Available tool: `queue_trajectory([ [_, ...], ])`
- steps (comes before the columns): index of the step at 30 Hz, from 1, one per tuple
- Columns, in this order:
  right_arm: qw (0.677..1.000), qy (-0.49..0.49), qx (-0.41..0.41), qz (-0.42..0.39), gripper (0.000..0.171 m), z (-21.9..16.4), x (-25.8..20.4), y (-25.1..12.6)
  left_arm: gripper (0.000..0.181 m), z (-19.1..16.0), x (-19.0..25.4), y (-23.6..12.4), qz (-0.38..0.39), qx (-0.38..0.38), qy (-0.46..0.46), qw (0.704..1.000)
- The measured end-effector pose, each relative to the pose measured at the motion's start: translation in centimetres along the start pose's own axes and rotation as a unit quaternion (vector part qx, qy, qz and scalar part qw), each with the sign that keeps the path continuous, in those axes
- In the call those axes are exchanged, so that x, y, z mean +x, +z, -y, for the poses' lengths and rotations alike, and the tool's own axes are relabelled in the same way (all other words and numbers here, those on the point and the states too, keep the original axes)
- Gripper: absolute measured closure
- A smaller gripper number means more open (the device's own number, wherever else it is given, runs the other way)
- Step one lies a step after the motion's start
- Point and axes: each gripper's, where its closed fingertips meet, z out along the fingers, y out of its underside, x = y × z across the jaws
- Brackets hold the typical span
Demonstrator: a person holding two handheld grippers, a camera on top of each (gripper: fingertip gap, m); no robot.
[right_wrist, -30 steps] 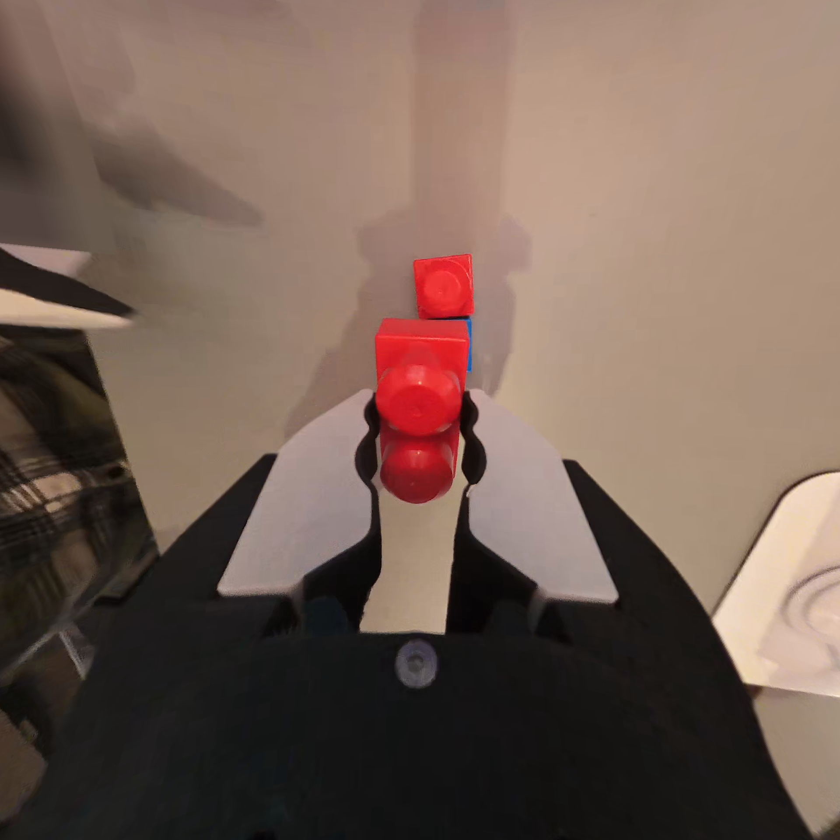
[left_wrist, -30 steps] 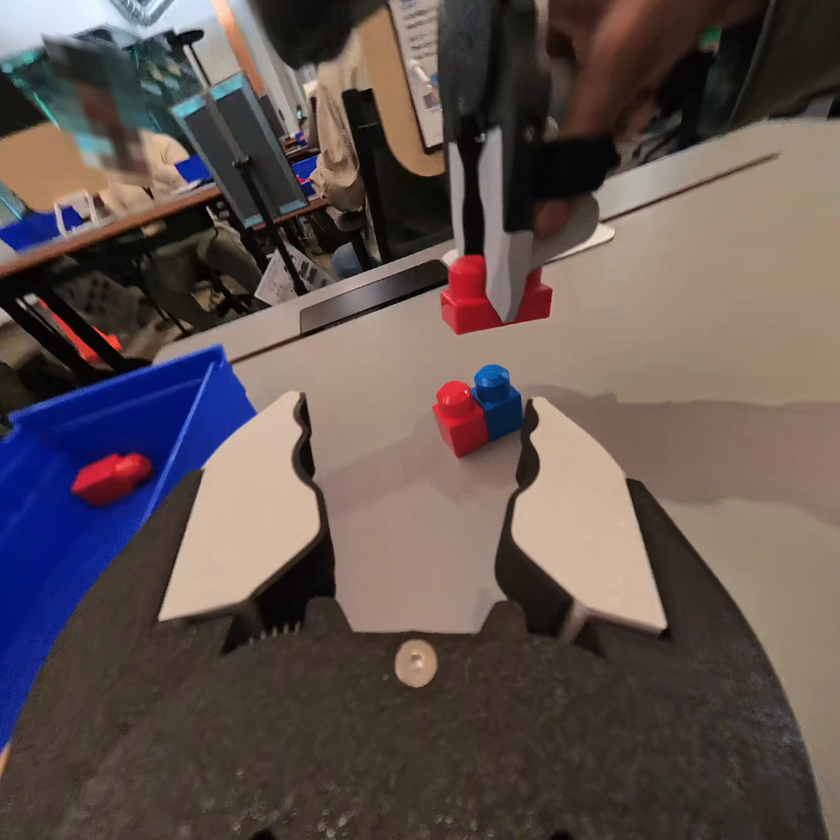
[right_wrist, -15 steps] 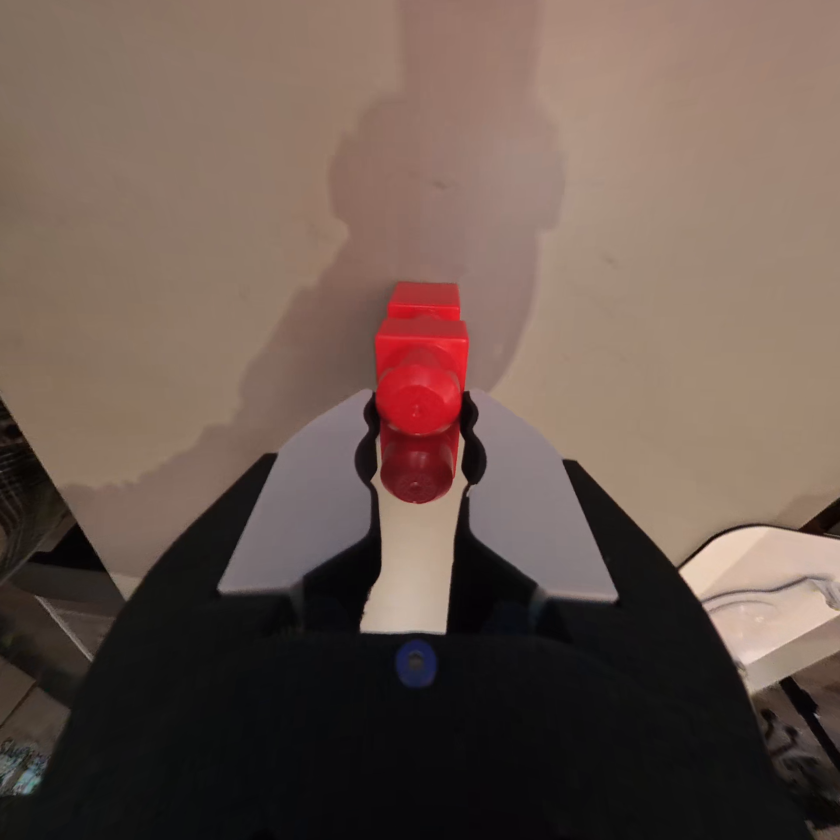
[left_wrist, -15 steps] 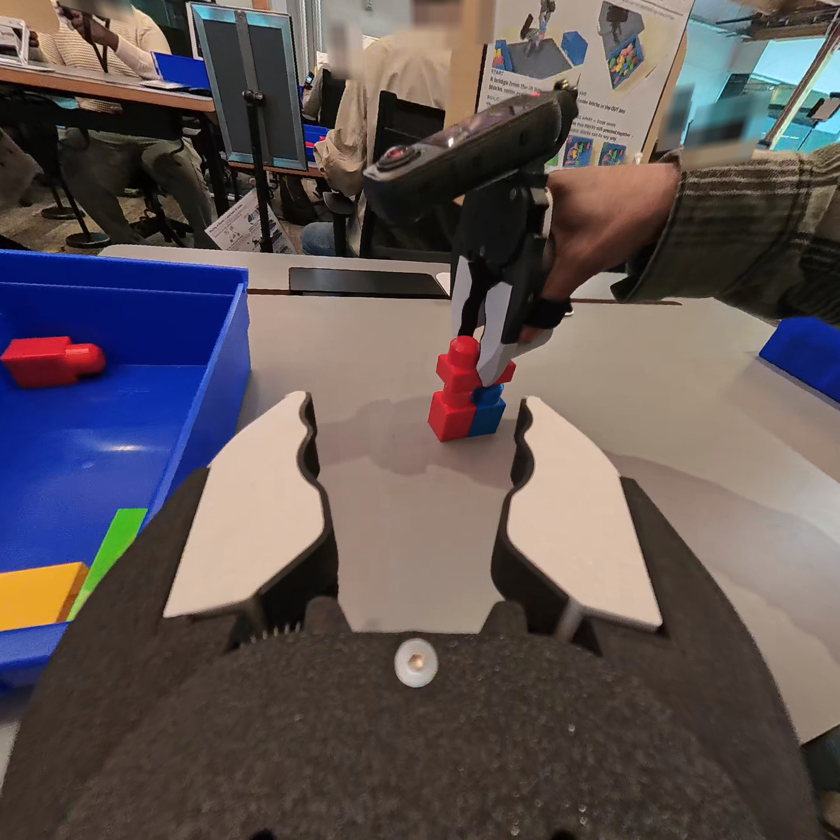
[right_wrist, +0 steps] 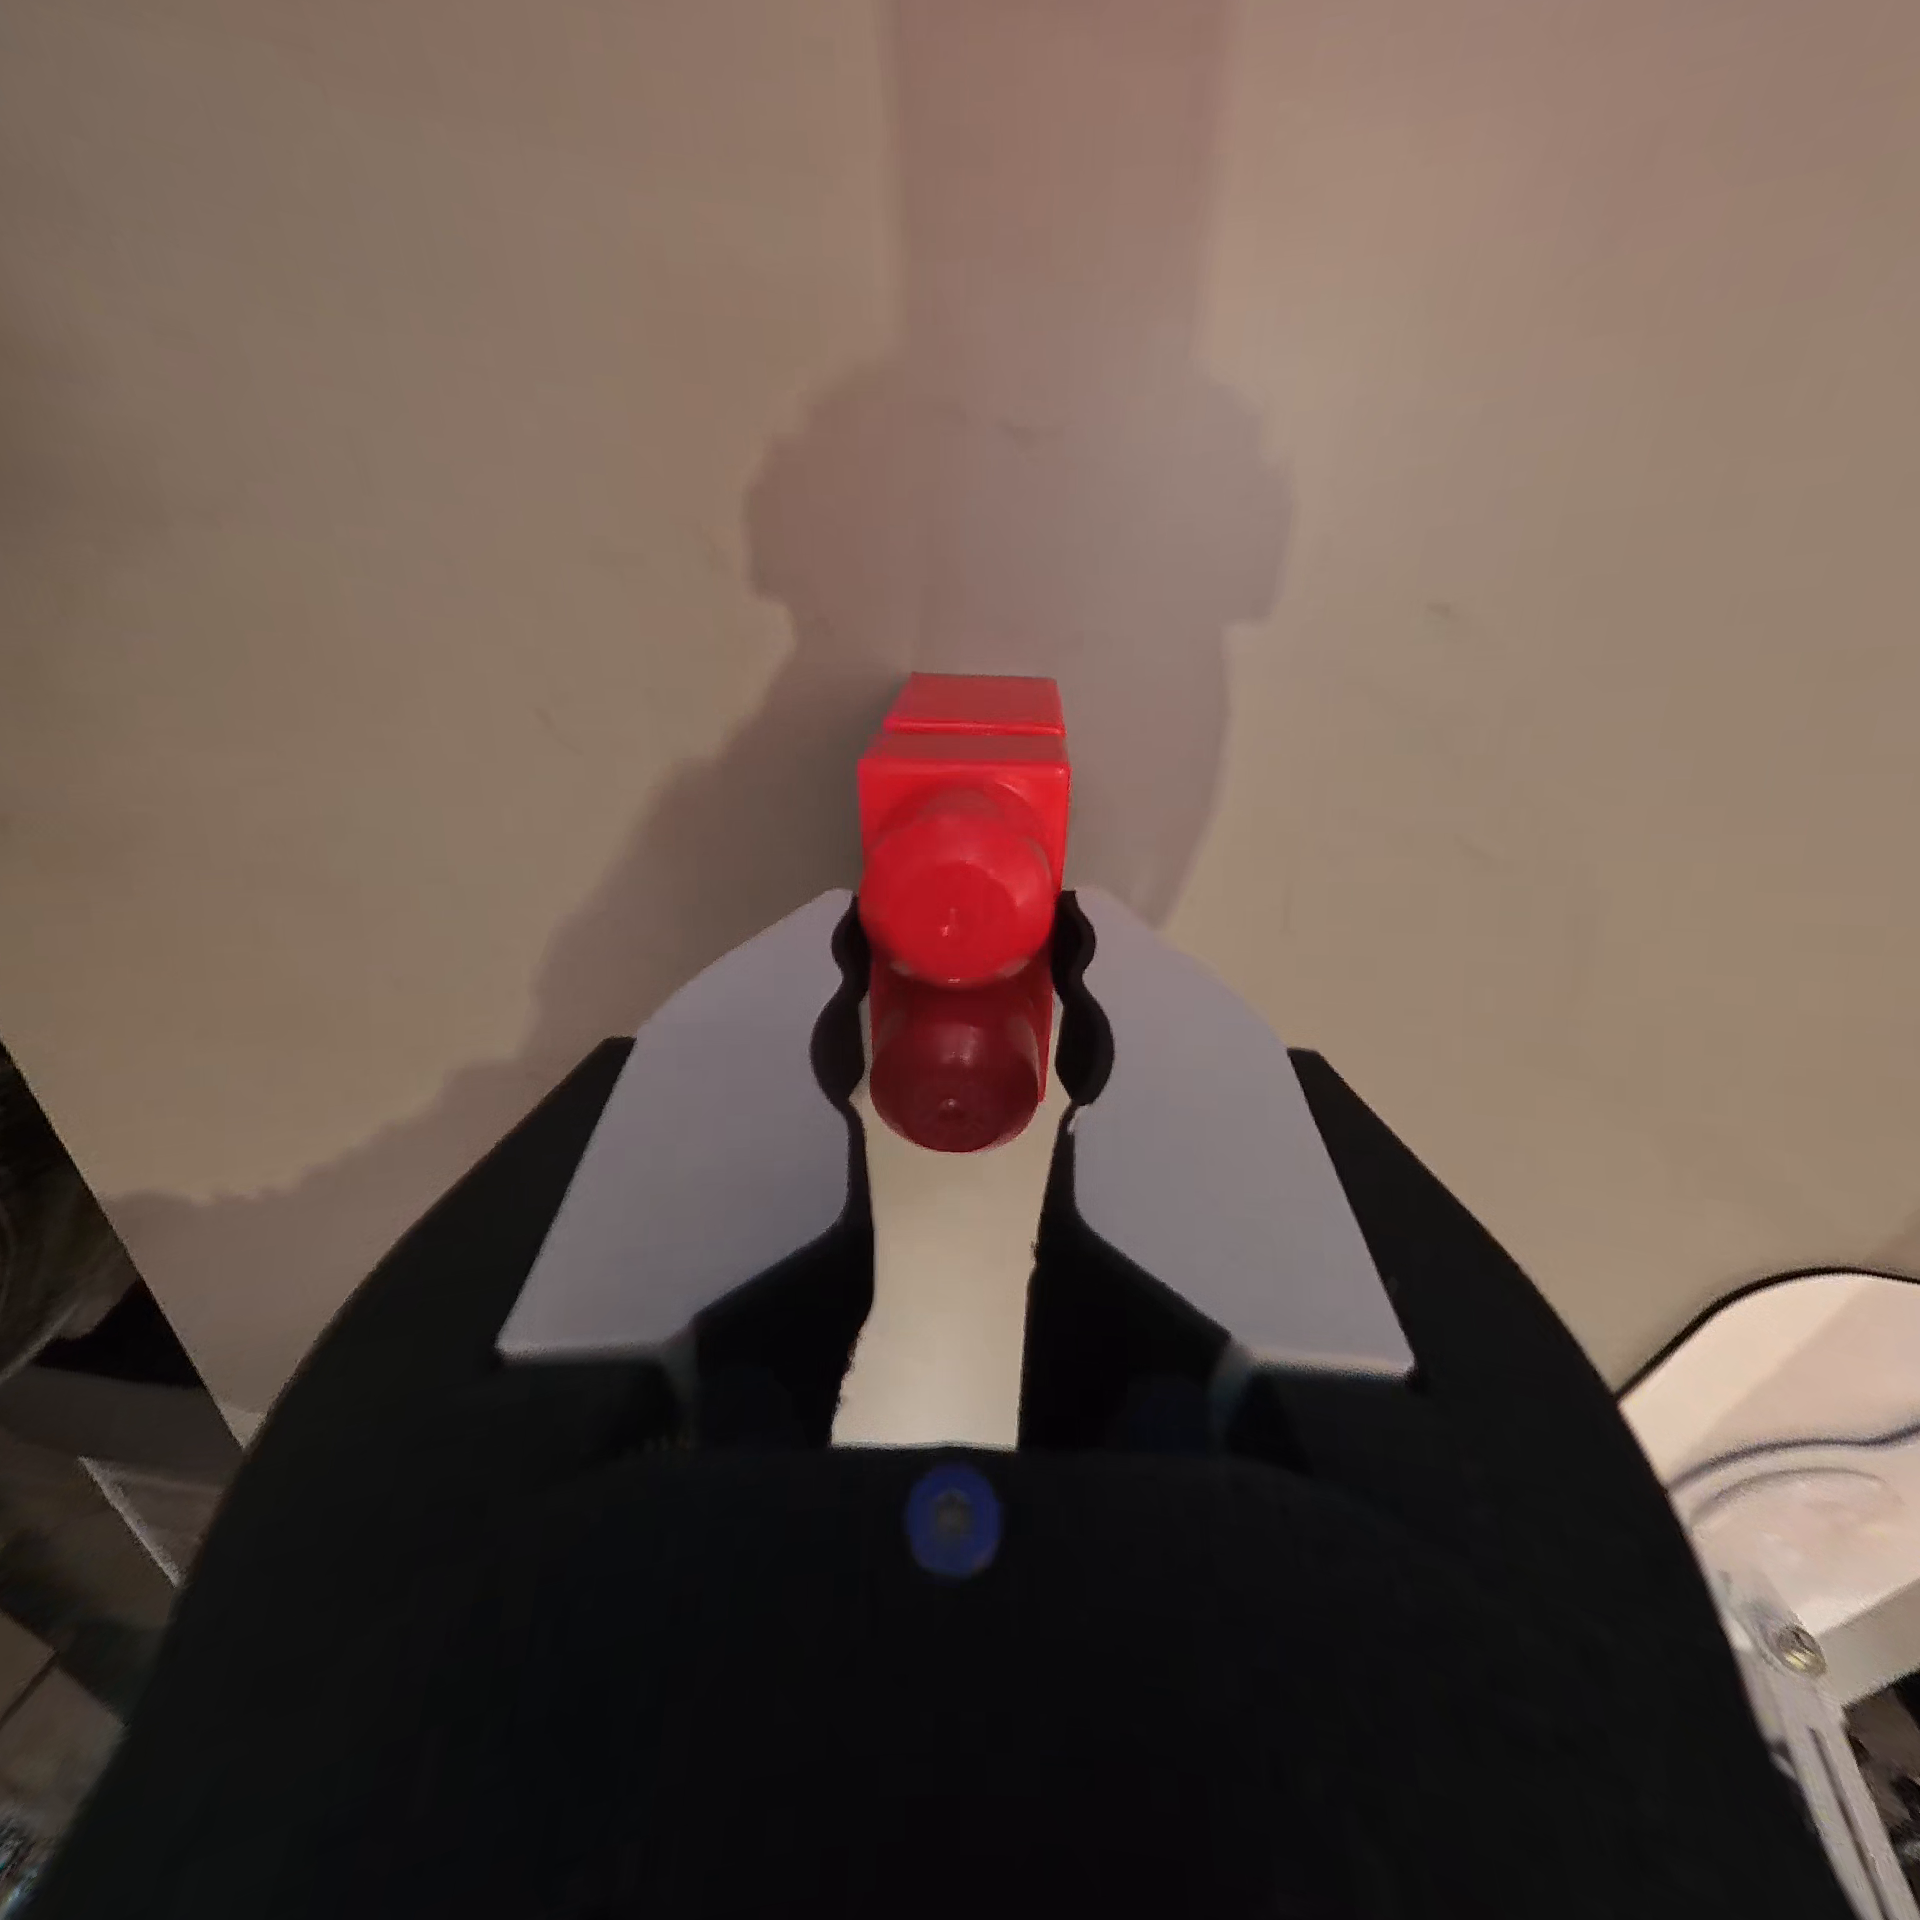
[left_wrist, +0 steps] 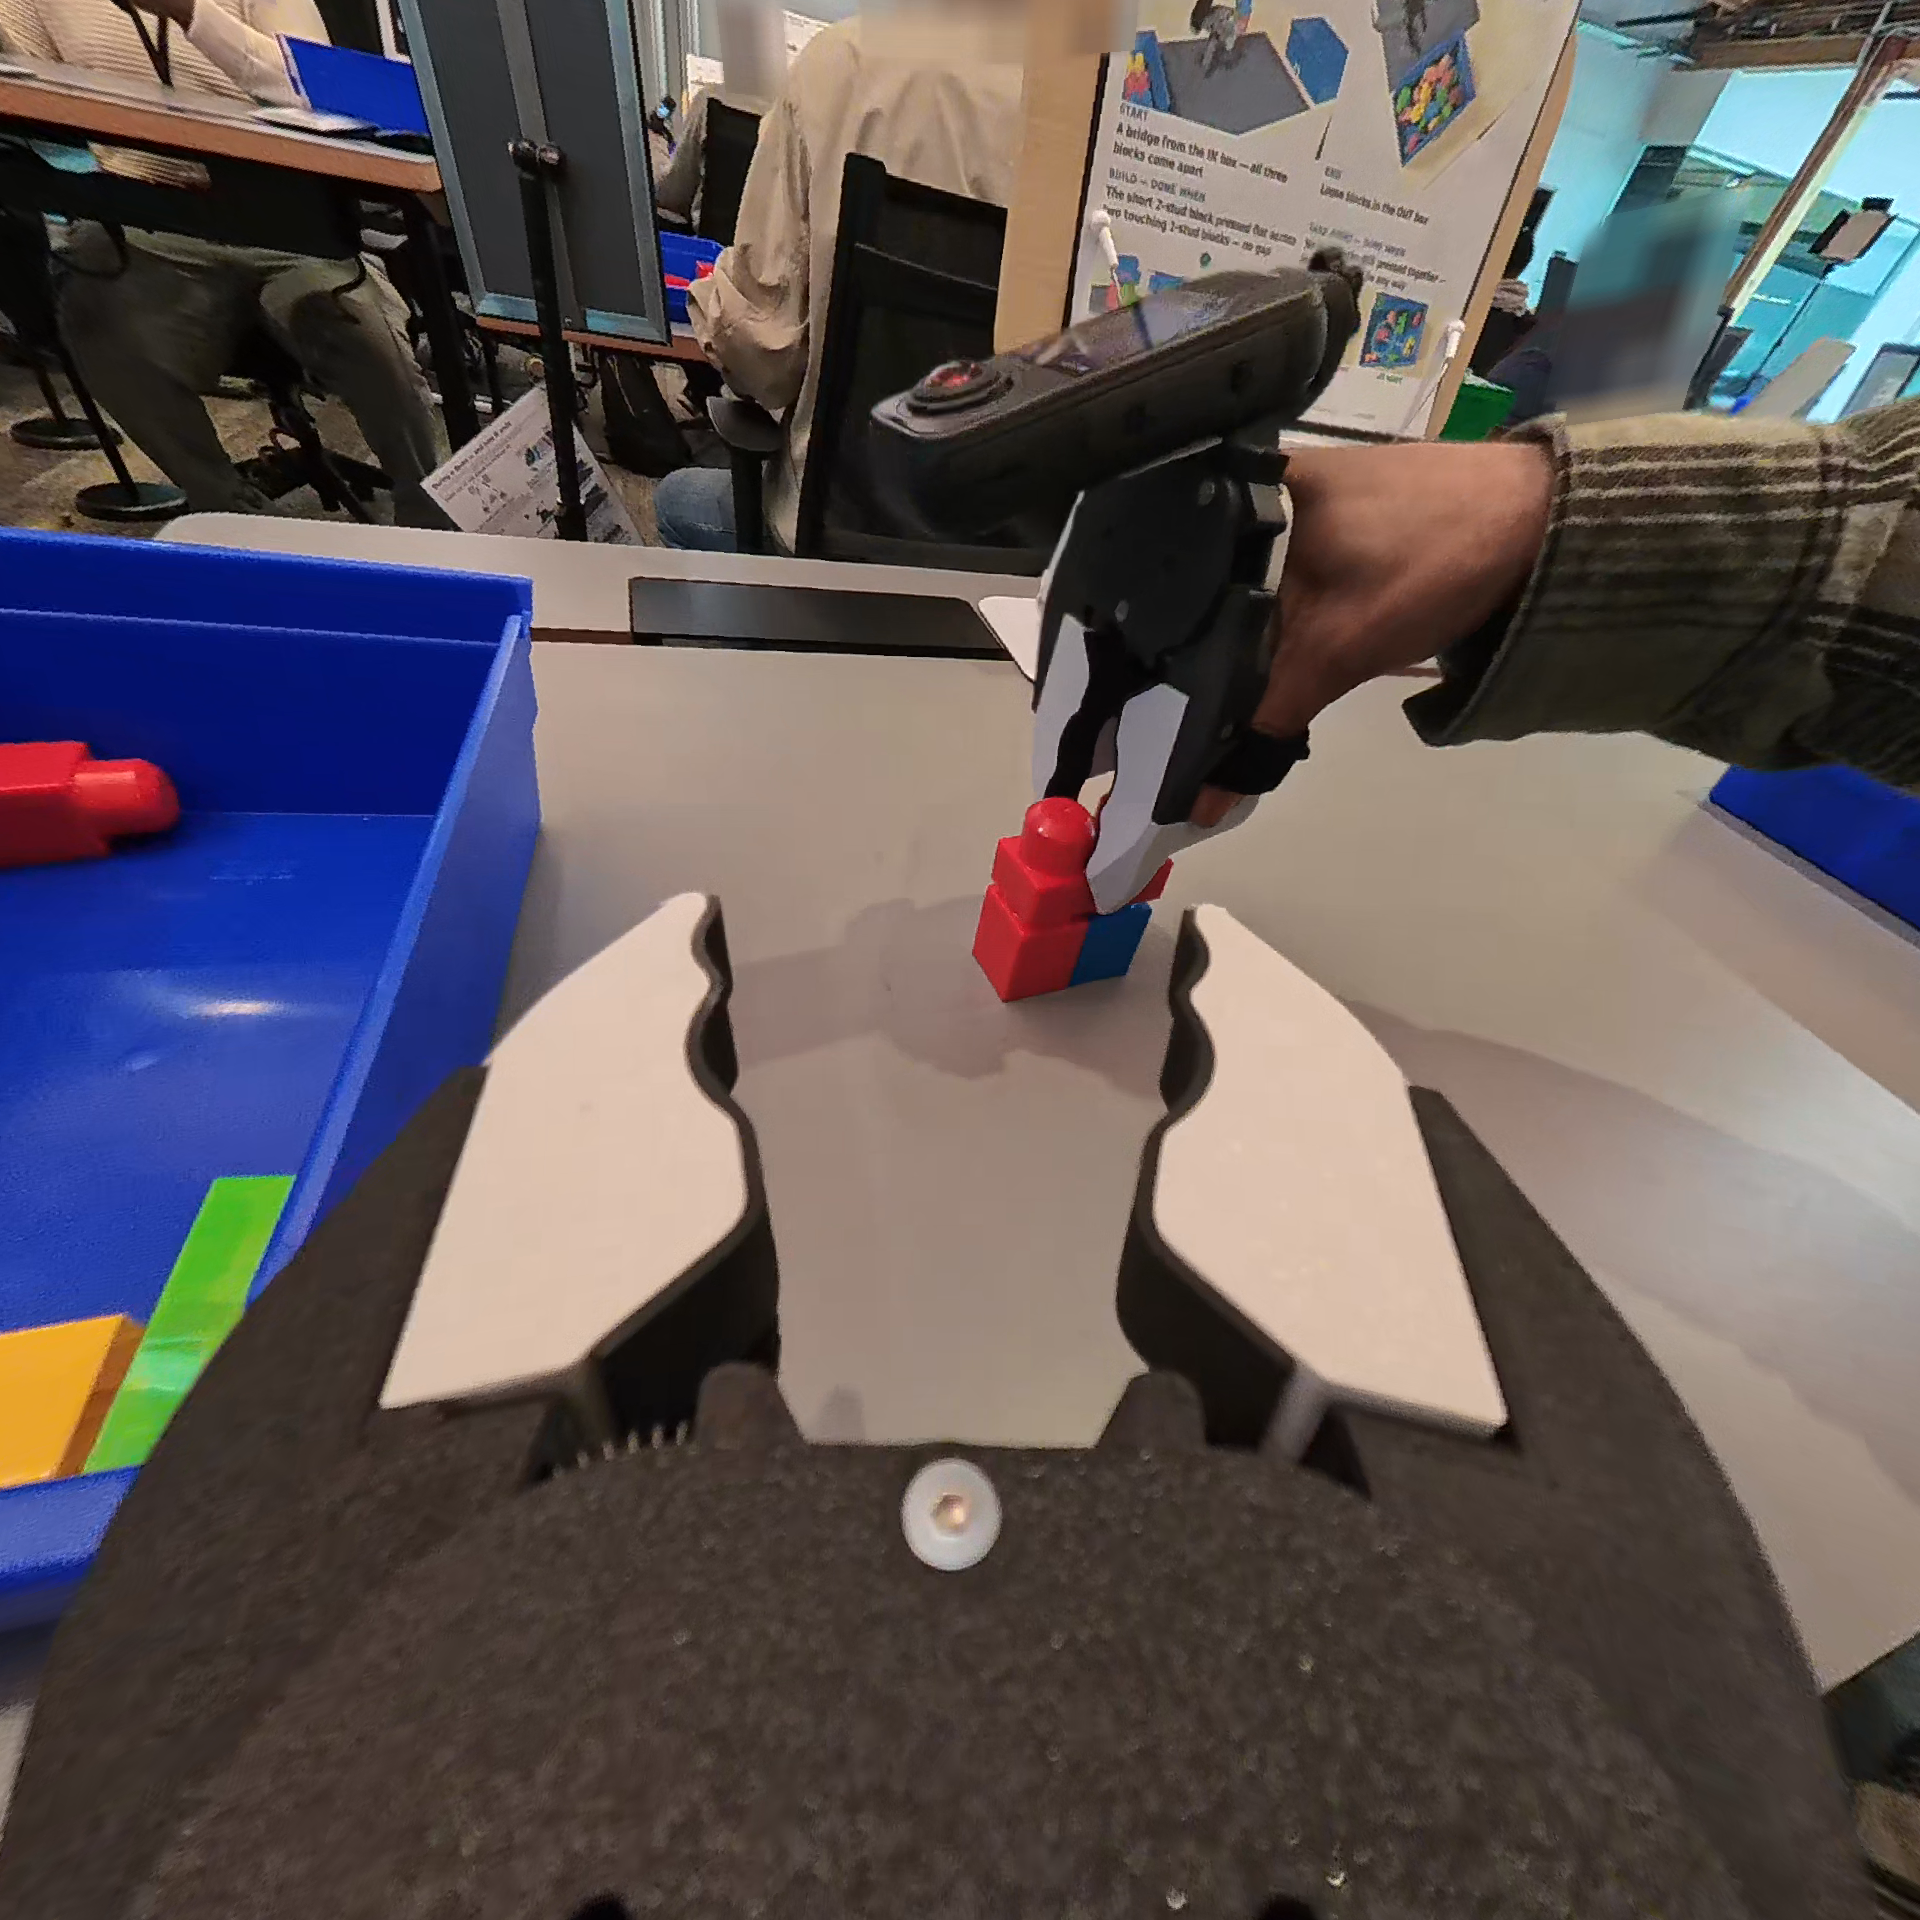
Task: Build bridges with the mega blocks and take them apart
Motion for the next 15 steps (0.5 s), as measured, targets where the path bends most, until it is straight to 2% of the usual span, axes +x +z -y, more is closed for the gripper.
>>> queue_trajectory([
  [1, 1.0, 0.0, 0.005, 0.002, 0.137, 0.0, 0.0, 0.0, 0.1, 0.0, 0.1, 0.1, -0.004, -0.001, -0.003, 1.0],
  [15, 0.999, 0.014, 0.031, 0.017, 0.137, 0.0, -0.1, 0.6, 0.108, -0.3, 1.7, 1.0, -0.045, -0.026, -0.009, 0.999],
])
